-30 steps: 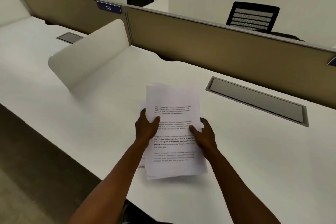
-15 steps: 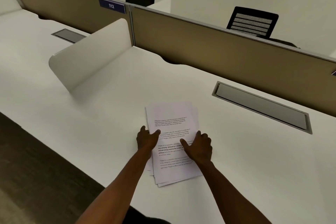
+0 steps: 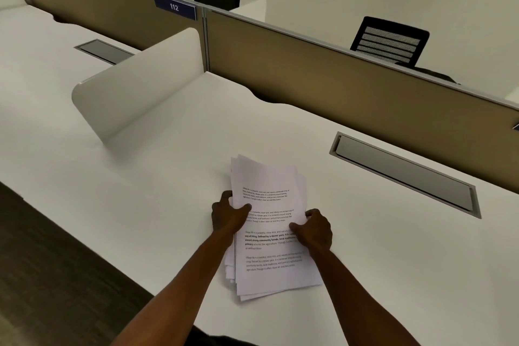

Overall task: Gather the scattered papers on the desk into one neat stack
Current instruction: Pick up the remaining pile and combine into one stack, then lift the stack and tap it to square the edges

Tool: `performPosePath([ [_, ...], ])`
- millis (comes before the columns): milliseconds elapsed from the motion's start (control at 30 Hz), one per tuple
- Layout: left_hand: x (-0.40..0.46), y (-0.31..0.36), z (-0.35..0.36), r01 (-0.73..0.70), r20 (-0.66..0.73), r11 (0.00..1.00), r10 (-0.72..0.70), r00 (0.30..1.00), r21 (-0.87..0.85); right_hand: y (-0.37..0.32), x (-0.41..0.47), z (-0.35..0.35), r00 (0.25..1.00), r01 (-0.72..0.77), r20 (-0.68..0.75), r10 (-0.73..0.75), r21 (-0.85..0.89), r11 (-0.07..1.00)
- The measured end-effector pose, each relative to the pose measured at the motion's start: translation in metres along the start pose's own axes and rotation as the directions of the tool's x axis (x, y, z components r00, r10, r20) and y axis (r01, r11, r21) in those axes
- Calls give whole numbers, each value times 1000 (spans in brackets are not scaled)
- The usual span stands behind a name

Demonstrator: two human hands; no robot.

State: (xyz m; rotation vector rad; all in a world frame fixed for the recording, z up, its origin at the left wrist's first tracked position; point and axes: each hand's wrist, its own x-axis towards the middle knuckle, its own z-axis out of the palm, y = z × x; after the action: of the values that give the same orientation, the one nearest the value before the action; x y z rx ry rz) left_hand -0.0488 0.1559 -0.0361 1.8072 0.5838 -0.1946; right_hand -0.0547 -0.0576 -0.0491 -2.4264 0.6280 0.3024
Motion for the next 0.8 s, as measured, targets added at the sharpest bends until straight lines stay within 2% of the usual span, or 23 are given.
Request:
performPosePath([
  [100, -2, -4, 6, -51, 76, 996, 56, 996, -74, 2, -2, 3, 1000, 11, -23, -12, -22, 1000],
  [233, 3, -2, 5, 15, 105, 969, 12, 994, -249, 3, -1, 5, 999, 20, -28, -21, -33, 999],
  [333, 12, 4, -1, 217, 192, 882, -148, 970, -418, 4, -2, 4, 999, 19, -26, -19, -19, 1000],
  [367, 14, 5, -2, 259, 251, 861, -160, 955, -437, 4, -2, 4, 999, 25, -26, -25, -9, 1000],
  [433, 15, 6, -2, 215, 328, 909, -94, 940, -356, 7, -3, 4, 999, 48, -25, -48, -1, 999],
  [533, 14, 12, -2, 71, 311, 975, -3, 950, -208, 13, -3, 4, 997, 69, -20, -68, 30, 997],
  [633, 12, 28, -14, 29, 385, 961, 82, 919, -274, 14, -1, -9, 997, 73, -30, -68, 281, 957],
  [667, 12, 32, -19, 18, 432, 949, 126, 893, -314, 13, -1, -19, 996, 81, -10, -85, 426, 901],
  [733, 10, 42, -29, -9, 512, 921, 226, 829, -391, 6, 0, -46, 975, 118, 51, -214, 699, 705],
  [800, 6, 55, -35, -28, 553, 896, 298, 778, -443, -2, 0, -72, 934, 130, 85, -346, 823, 553],
])
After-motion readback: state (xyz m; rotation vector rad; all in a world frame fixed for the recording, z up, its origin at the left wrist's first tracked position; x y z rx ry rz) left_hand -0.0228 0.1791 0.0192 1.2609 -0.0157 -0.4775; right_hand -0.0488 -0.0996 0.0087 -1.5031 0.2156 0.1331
